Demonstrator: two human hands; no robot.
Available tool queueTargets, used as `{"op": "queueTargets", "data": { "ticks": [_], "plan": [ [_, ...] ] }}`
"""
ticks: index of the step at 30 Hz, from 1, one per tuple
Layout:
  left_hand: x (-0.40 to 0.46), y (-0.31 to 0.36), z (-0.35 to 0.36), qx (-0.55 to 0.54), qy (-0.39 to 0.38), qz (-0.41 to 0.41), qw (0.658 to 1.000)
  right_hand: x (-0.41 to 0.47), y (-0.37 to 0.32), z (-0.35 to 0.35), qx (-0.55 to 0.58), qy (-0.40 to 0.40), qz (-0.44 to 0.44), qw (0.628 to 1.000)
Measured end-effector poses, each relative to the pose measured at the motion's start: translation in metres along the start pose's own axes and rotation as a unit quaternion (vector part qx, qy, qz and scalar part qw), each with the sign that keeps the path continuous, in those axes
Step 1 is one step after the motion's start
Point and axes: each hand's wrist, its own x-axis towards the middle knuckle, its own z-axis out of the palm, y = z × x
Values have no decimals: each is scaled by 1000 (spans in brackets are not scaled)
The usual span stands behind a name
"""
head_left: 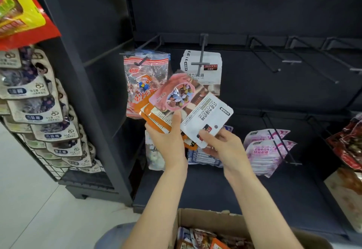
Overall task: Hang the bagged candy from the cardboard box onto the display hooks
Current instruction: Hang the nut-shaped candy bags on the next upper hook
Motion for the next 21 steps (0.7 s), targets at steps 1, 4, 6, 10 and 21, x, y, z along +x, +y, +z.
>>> {"op": "queueTargets", "data": {
  "ticks": [1, 4, 6, 10, 21],
  "plan": [
    [-6, -3, 3, 6, 1, 2, 1000, 2, 3, 2, 39, 16, 3, 999],
    [-10, -8, 5, 33, 7, 23, 999, 5, 5, 5, 92, 69, -6, 993],
    [-8, -7, 4, 44, 2, 38, 998, 5, 3, 4, 95, 101, -23, 990],
    [-2, 1, -16, 76, -63, 95, 991, 8, -4, -10, 40, 172, -125, 976],
    [62, 44, -96, 602, -234, 223, 730, 19, -49, -60, -20, 141, -294, 945]
  ]
}}
